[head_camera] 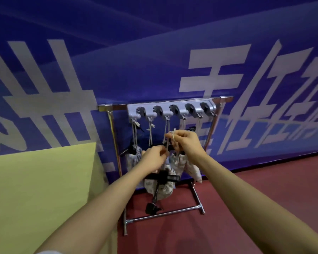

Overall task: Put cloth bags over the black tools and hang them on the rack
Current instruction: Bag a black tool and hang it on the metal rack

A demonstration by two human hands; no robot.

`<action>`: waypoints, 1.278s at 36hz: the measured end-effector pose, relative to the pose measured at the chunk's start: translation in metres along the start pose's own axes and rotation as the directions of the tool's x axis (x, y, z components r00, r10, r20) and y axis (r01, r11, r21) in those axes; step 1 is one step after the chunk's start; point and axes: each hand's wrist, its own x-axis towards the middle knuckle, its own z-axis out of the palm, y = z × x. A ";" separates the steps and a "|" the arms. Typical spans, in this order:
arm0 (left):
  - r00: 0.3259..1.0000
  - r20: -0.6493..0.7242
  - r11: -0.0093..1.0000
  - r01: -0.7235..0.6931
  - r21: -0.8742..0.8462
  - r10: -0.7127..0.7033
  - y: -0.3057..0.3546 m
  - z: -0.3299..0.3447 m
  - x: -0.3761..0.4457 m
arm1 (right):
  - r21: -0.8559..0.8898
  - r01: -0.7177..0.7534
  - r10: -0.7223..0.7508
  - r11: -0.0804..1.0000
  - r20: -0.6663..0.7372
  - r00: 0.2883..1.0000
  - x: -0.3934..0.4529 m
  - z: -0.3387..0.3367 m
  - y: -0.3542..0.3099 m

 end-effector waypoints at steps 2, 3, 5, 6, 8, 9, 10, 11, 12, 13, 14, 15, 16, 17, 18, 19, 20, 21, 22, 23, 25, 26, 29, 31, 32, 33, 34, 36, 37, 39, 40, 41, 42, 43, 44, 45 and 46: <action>0.999 -0.047 0.999 0.008 -0.047 -0.010 0.019 0.012 0.009 | 0.020 -0.023 0.022 1.000 0.019 1.000 0.003 -0.021 0.001; 0.998 -0.065 0.996 0.009 -0.093 -0.015 0.029 0.019 0.013 | 0.028 -0.037 0.037 0.999 0.030 0.999 0.004 -0.031 0.002; 0.996 -0.087 0.982 0.010 -0.188 -0.027 0.049 0.031 0.021 | 0.034 -0.066 0.064 0.997 0.039 0.997 0.007 -0.051 0.004; 0.994 -0.100 0.975 0.009 -0.221 -0.032 0.058 0.037 0.025 | 0.035 -0.086 0.085 0.996 0.033 0.996 0.008 -0.060 0.006; 0.992 -0.122 0.965 0.007 -0.263 -0.041 0.074 0.052 0.033 | 0.055 -0.129 0.128 0.990 0.020 0.992 0.010 -0.082 0.010; 0.991 -0.127 0.962 0.003 -0.274 -0.039 0.084 0.059 0.035 | 0.066 -0.152 0.151 0.986 0.018 0.988 0.011 -0.096 0.013; 0.991 -0.131 0.960 0.002 -0.279 -0.040 0.093 0.066 0.037 | 0.061 -0.167 0.167 0.984 0.014 0.986 0.012 -0.107 0.016; 0.990 -0.130 0.960 0.008 -0.282 -0.046 0.097 0.069 0.039 | 0.053 -0.179 0.180 0.982 0.002 0.984 0.013 -0.114 0.020; 0.991 -0.124 0.960 0.013 -0.278 -0.049 0.104 0.075 0.041 | 0.049 -0.191 0.192 0.980 -0.019 0.981 0.013 -0.124 0.024; 0.992 -0.115 0.963 0.019 -0.270 -0.052 0.109 0.081 0.044 | 0.051 -0.204 0.206 0.978 -0.043 0.978 0.014 -0.133 0.026; 0.993 -0.103 0.965 0.020 -0.262 -0.049 0.116 0.086 0.047 | 0.049 -0.219 0.222 0.974 -0.065 0.973 0.014 -0.143 0.028; 0.995 -0.089 0.966 0.025 -0.258 -0.049 0.122 0.092 0.050 | 0.045 -0.229 0.232 0.972 -0.084 0.969 0.014 -0.152 0.030; 0.996 -0.076 0.966 0.031 -0.257 -0.052 0.128 0.098 0.054 | 0.026 -0.231 0.233 0.973 -0.101 0.967 0.016 -0.161 0.031; 0.996 -0.072 0.966 0.029 -0.259 -0.049 0.132 0.103 0.057 | -0.004 -0.226 0.224 0.974 -0.117 0.967 0.017 -0.169 0.033; 0.997 -0.070 0.967 0.022 -0.254 -0.040 0.138 0.107 0.062 | -0.041 -0.211 0.204 0.977 -0.131 0.970 0.020 -0.177 0.035; 0.997 -0.064 0.969 0.018 -0.248 -0.035 0.144 0.111 0.066 | -0.080 -0.195 0.183 0.977 -0.145 0.972 0.022 -0.184 0.036; 0.998 -0.058 0.968 0.020 -0.248 -0.036 0.149 0.114 0.070 | -0.115 -0.185 0.166 0.976 -0.163 0.973 0.025 -0.191 0.037; 0.998 -0.052 0.965 0.027 -0.260 -0.042 0.154 0.117 0.074 | -0.143 -0.179 0.152 0.973 -0.182 0.971 0.029 -0.197 0.038; 0.997 -0.056 0.961 0.033 -0.276 -0.050 0.158 0.120 0.080 | -0.163 -0.177 0.144 0.971 -0.194 0.970 0.034 -0.203 0.039; 0.996 -0.059 0.955 0.041 -0.294 -0.061 0.162 0.123 0.085 | -0.181 -0.173 0.136 0.968 -0.202 0.970 0.040 -0.208 0.040; 0.995 -0.064 0.944 0.055 -0.326 -0.080 0.169 0.128 0.095 | -0.212 -0.159 0.112 0.964 -0.217 0.970 0.053 -0.217 0.043; 0.994 -0.071 0.941 0.060 -0.334 -0.089 0.171 0.131 0.100 | -0.229 -0.152 0.099 0.961 -0.225 0.969 0.059 -0.221 0.044; 0.989 -0.106 0.932 0.061 -0.356 -0.105 0.173 0.139 0.115 | -0.284 -0.125 0.063 0.950 -0.218 0.974 0.073 -0.228 0.047; 0.986 -0.125 0.928 0.061 -0.367 -0.114 0.173 0.141 0.126 | -0.303 -0.093 0.032 0.949 -0.198 0.980 0.083 -0.234 0.050; 0.984 -0.132 0.929 0.061 -0.365 -0.117 0.173 0.141 0.132 | -0.310 -0.076 0.017 0.948 -0.188 0.982 0.087 -0.237 0.052; 0.983 -0.140 0.929 0.061 -0.365 -0.119 0.173 0.141 0.139 | -0.323 -0.058 -0.001 0.945 -0.179 0.984 0.094 -0.241 0.053; 0.981 -0.147 0.927 0.061 -0.371 -0.123 0.174 0.139 0.146 | -0.343 -0.039 -0.019 0.938 -0.163 0.986 0.099 -0.244 0.054; 0.979 -0.160 0.926 0.059 -0.374 -0.127 0.176 0.135 0.162 | -0.443 -0.003 -0.050 0.896 -0.106 0.993 0.113 -0.248 0.055; 0.977 -0.166 0.926 0.063 -0.372 -0.133 0.176 0.133 0.167 | -0.516 0.014 -0.056 0.857 -0.066 0.996 0.117 -0.248 0.055; 0.975 -0.177 0.929 0.063 -0.364 -0.136 0.175 0.128 0.185 | -0.622 0.043 -0.062 0.782 -0.008 0.998 0.133 -0.250 0.054; 0.974 -0.180 0.932 0.064 -0.357 -0.136 0.175 0.126 0.193 | -0.638 0.056 -0.069 0.768 0.004 0.998 0.141 -0.252 0.054; 0.974 -0.179 0.932 0.066 -0.356 -0.138 0.174 0.125 0.200 | -0.640 0.066 -0.079 0.766 0.008 0.997 0.148 -0.253 0.055; 0.974 -0.180 0.931 0.069 -0.358 -0.141 0.174 0.124 0.207 | -0.639 0.078 -0.095 0.766 0.008 0.995 0.155 -0.253 0.055; 0.973 -0.183 0.930 0.067 -0.361 -0.142 0.173 0.123 0.214 | -0.637 0.092 -0.110 0.765 0.011 0.994 0.162 -0.253 0.057; 0.971 -0.191 0.931 0.063 -0.360 -0.140 0.172 0.122 0.220 | -0.633 0.103 -0.123 0.767 0.013 0.992 0.170 -0.253 0.059; 0.969 -0.204 0.931 0.057 -0.360 -0.138 0.171 0.122 0.225 | -0.625 0.111 -0.135 0.773 0.009 0.991 0.176 -0.253 0.061; 0.966 -0.219 0.934 0.054 -0.352 -0.139 0.170 0.120 0.233 | -0.618 0.114 -0.147 0.778 -0.002 0.989 0.186 -0.251 0.063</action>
